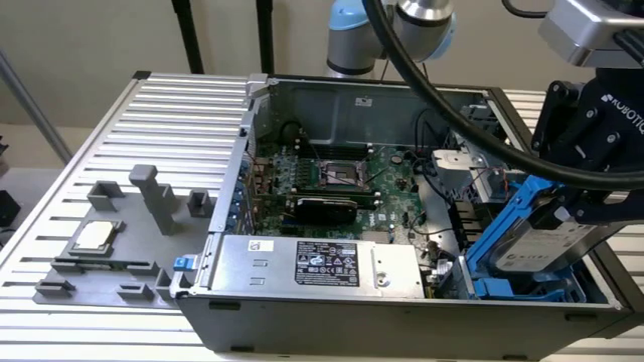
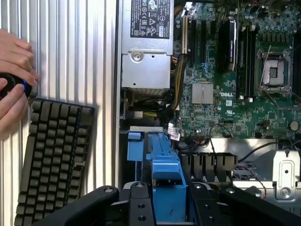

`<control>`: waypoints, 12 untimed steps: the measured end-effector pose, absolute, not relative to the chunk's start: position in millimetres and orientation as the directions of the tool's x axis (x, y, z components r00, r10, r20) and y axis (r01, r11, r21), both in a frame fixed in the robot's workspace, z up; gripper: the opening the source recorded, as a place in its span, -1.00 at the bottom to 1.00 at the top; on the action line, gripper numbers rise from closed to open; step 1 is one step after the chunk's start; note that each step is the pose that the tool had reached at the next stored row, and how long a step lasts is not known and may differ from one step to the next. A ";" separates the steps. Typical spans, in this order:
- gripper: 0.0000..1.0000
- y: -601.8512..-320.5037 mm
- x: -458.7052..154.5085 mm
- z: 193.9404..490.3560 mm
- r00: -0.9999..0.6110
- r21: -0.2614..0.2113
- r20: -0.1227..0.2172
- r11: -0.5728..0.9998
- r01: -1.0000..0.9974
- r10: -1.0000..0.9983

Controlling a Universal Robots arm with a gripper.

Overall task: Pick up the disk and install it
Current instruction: 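Insert the disk into the insertion slot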

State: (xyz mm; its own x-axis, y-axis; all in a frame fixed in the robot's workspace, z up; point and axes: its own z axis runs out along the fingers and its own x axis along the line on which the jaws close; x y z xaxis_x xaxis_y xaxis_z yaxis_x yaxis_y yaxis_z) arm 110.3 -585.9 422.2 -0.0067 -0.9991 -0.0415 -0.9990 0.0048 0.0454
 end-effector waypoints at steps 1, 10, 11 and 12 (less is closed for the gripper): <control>-1.00 -585.6 110.3 421.1 -0.007 0.045 -0.041 0.005 -0.999 -0.999; -1.00 -581.4 110.2 411.0 -0.004 0.045 -0.044 0.002 -0.999 -0.999; -1.00 -580.9 110.2 409.9 -0.003 0.045 -0.045 0.001 -0.999 -0.999; -1.00 -580.4 110.2 408.9 -0.003 0.045 -0.046 0.001 -0.999 -0.999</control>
State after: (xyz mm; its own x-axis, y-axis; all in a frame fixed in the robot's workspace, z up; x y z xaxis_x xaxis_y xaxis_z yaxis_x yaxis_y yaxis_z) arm 110.2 -580.4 408.9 -0.0029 -0.9990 -0.0457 -0.9990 0.0009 0.0451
